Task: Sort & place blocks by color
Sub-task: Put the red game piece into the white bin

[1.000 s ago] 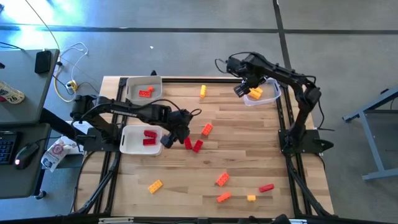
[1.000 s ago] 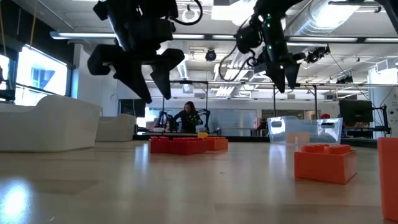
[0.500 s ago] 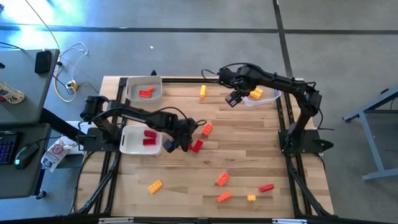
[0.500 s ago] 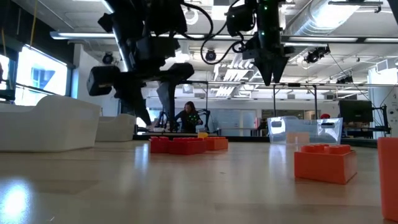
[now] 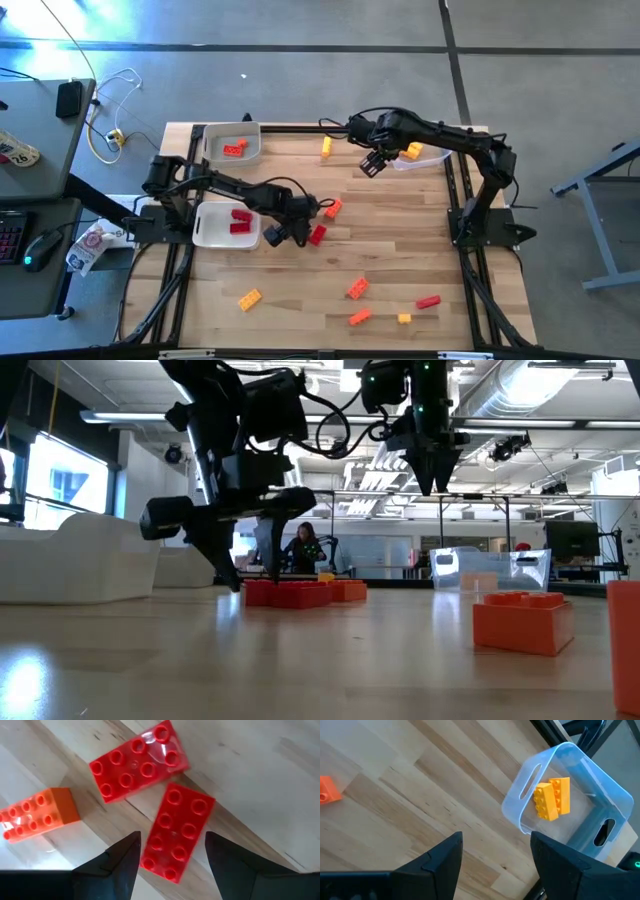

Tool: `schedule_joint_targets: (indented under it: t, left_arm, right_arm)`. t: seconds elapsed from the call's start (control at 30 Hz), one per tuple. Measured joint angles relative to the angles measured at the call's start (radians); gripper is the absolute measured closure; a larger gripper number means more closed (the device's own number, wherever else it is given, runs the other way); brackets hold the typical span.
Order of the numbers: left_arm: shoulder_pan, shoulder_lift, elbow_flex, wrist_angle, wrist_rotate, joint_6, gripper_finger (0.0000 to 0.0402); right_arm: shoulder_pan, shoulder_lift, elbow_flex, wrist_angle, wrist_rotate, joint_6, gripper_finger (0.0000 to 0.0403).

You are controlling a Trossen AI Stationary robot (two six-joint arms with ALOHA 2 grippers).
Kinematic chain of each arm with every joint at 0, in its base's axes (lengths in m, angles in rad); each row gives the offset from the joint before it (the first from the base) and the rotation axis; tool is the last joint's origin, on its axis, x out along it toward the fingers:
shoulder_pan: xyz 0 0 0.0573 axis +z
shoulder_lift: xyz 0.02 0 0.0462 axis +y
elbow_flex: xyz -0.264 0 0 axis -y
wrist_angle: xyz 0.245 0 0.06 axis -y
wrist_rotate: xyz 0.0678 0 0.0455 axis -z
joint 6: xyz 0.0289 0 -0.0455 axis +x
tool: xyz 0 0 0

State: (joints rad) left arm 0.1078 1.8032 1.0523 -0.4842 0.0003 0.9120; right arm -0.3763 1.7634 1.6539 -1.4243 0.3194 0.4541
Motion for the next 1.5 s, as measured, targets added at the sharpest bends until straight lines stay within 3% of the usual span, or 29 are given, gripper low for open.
schedule_joint_targets:
  t: [0.53,0.7,0.9,1.37,1.5]
  left_arm:
    - [0.0,0.052,0.004,0.037,-0.011,-0.063,0.0193]
    - [0.0,0.048,0.002,0.03,-0.011,-0.117,0.0222]
    - [0.0,0.045,0.002,0.03,-0.009,-0.152,0.029]
    - [0.002,-0.001,-0.004,-0.006,-0.017,-0.312,0.0291]
    - [-0.001,-0.043,-0.002,-0.043,-0.069,-0.34,0.0291]
  right_arm:
    - [0.012,0.0,0.0,0.0,-0.014,0.016,0.0182]
    - [0.039,0.0,0.0,0.0,-0.016,0.022,0.0182]
    - [0.093,0.0,0.0,0.0,-0.016,0.047,0.0182]
    - [0.272,0.0,0.0,-0.001,-0.091,0.065,0.0182]
    - [0.323,0.0,0.0,-0.019,-0.115,0.046,0.0182]
